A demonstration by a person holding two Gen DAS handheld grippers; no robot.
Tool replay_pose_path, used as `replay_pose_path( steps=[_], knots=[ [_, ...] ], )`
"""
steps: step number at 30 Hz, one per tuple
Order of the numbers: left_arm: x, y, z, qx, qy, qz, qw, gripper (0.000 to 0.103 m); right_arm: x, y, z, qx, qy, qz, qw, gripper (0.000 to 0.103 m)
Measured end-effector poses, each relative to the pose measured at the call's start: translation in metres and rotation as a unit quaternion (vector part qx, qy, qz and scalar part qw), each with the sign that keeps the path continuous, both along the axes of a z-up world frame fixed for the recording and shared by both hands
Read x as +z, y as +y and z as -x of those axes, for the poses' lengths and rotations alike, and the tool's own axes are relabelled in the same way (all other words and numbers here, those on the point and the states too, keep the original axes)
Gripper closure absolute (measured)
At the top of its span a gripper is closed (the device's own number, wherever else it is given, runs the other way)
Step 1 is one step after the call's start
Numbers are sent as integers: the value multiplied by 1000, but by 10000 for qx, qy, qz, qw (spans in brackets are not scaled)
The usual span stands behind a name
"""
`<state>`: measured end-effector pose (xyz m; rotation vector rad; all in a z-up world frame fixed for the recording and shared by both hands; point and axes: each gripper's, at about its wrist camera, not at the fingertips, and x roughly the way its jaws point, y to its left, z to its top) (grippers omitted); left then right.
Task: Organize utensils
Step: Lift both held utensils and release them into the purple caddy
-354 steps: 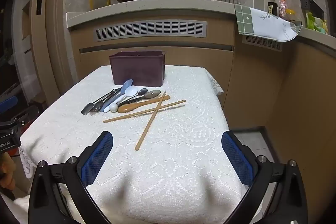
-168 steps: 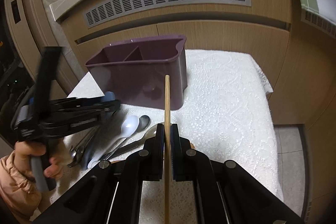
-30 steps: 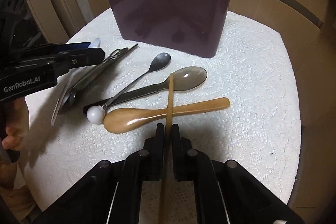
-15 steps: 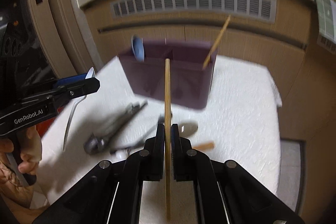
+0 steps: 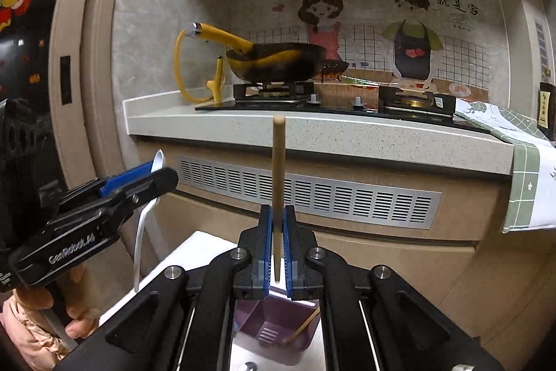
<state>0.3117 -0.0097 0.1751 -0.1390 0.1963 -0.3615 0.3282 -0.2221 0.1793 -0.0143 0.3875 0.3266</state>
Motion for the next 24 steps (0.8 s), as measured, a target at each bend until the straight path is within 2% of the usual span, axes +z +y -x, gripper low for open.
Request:
replay_pose_path(
  steps=[3, 6, 12, 19, 24],
  knots=[
    [-15, 1, -22, 159, -37, 106, 9998, 68, -14, 0, -15, -28, 176, 97, 9998, 97],
    [-37, -3, -45, 173, 224, 197, 9994, 68, -29, 1, -22, -35, 414, 146, 9990, 97],
    [-83, -18, -76, 321, 588, -2, 9978, 68, -67, 0, -39, -5, 897, 186, 9958, 97],
    [-127, -28, -89, 335, 1058, -82, 9938, 68, -111, 0, -54, 91, 1439, 129, 9895, 97],
    [-147, -28, -91, 369, 1339, -177, 9901, 68, -137, 1, -61, 112, 1806, 85, 9835, 97]
  ],
)
